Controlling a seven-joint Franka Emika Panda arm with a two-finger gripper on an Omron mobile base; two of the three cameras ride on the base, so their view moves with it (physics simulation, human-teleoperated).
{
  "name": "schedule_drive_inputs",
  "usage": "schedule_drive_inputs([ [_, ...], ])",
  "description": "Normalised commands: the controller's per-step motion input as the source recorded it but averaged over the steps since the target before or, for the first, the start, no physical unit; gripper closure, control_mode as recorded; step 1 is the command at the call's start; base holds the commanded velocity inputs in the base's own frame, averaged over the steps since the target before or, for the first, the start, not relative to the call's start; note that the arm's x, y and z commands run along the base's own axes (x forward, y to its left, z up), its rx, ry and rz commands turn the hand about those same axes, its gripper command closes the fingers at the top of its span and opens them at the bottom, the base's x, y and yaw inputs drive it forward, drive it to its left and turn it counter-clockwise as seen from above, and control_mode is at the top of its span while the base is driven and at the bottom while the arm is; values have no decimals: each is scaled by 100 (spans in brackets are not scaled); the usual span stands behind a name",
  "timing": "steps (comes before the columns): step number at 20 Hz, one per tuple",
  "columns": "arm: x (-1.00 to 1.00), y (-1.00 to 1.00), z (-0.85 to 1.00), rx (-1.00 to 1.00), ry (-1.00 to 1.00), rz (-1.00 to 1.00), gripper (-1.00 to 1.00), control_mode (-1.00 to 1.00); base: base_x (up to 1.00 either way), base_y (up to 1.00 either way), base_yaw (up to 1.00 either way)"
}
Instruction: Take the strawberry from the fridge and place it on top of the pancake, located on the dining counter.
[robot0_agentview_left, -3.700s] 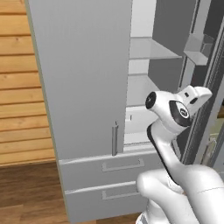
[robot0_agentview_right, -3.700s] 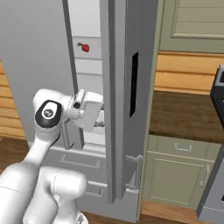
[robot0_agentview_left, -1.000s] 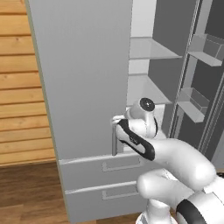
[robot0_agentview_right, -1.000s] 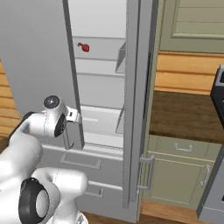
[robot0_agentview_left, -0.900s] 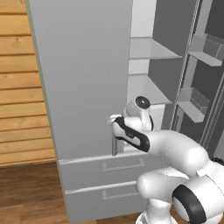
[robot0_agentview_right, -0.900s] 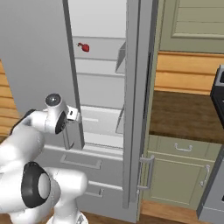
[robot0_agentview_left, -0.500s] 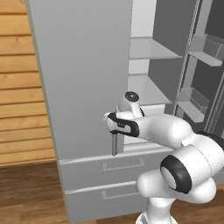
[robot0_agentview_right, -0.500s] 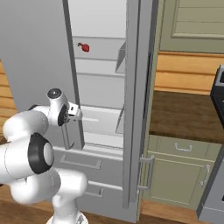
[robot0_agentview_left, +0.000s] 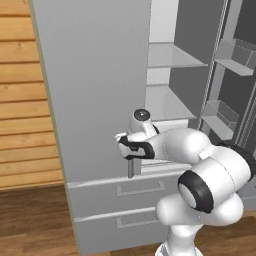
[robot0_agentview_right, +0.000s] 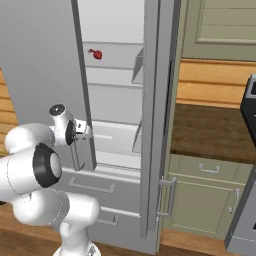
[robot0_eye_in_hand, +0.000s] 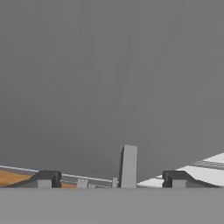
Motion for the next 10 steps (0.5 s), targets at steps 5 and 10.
schedule_drive_inputs([
  [5, -55, 15, -8, -4, -22, 0, 100, -100, 0, 0, 0],
  [10, -84, 51, -1, -5, -18, 0, 100, -100, 0, 0, 0],
])
